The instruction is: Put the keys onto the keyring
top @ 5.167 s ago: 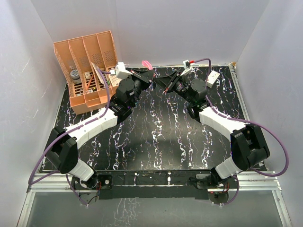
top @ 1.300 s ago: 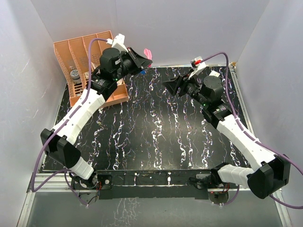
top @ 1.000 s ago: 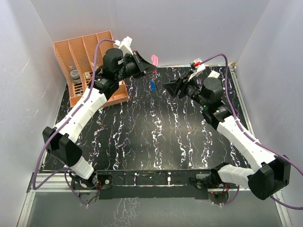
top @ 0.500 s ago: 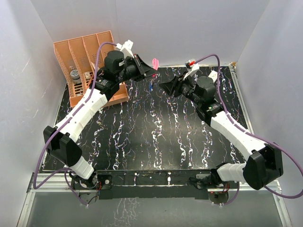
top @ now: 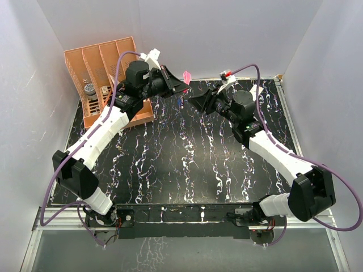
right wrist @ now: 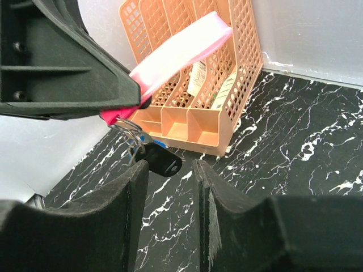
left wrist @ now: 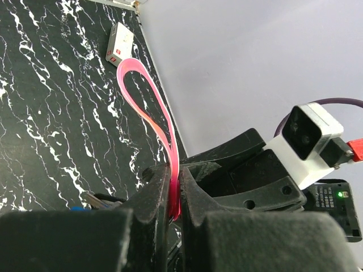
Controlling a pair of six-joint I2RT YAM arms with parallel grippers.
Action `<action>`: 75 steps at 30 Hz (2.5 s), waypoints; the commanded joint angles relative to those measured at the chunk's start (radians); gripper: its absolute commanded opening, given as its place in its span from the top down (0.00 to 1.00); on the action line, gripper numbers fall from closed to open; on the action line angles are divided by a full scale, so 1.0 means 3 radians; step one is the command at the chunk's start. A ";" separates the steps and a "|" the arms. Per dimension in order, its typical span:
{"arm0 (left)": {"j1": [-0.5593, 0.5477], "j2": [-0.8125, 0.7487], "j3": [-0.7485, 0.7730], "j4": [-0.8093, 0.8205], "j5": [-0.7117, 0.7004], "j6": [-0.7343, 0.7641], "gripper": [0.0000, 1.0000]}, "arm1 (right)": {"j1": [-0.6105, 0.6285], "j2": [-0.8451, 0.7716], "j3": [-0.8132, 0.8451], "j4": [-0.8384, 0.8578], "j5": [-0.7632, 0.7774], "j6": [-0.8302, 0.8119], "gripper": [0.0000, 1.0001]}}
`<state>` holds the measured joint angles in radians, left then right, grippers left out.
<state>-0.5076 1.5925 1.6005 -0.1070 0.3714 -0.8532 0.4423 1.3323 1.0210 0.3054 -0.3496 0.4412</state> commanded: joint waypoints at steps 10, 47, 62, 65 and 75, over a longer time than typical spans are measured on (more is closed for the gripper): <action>0.0000 -0.0001 0.0041 -0.0053 0.0091 -0.0047 1.00 | 0.0044 0.0067 0.0323 0.0307 -0.0044 0.0053 0.67; -0.0001 0.0063 0.0104 -0.0089 0.0148 -0.0198 1.00 | 0.0156 0.0254 0.0143 0.0805 -0.0004 0.0010 0.76; -0.0011 0.0182 0.0249 -0.0226 0.0158 -0.0239 1.00 | 0.0157 0.0189 0.0075 0.0830 0.0107 -0.0044 0.75; -0.0011 0.0178 0.0254 -0.0240 0.0157 -0.0237 1.00 | 0.0159 0.0187 0.0061 0.0848 0.0144 -0.0044 0.78; -0.0011 0.0187 0.0323 -0.0261 0.0198 -0.0290 1.00 | 0.0155 0.0163 -0.0009 0.0912 0.0103 -0.0064 0.79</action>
<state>-0.5060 1.6619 1.6436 -0.1669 0.3798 -0.9207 0.4843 1.4090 1.0210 0.4976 -0.3244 0.4423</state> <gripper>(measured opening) 0.045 0.213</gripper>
